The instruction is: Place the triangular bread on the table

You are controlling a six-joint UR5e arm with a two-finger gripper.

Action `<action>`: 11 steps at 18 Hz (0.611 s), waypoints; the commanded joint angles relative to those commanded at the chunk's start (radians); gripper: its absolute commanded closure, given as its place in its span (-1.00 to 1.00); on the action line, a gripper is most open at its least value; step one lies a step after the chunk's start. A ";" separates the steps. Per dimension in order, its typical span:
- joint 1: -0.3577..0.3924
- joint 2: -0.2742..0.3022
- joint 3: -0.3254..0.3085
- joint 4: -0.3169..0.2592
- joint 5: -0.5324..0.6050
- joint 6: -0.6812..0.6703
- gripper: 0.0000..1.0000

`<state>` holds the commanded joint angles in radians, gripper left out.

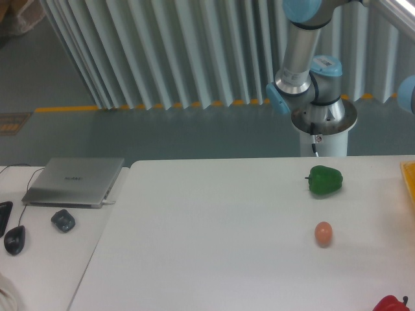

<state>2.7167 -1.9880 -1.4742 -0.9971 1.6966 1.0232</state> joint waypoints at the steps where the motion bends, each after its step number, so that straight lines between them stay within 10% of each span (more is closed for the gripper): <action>1: 0.002 -0.005 0.000 0.000 0.000 0.000 -1.00; 11: -0.002 -0.052 -0.041 0.015 0.041 -0.008 -1.00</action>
<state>2.7151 -2.0402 -1.5155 -0.9817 1.7380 1.0155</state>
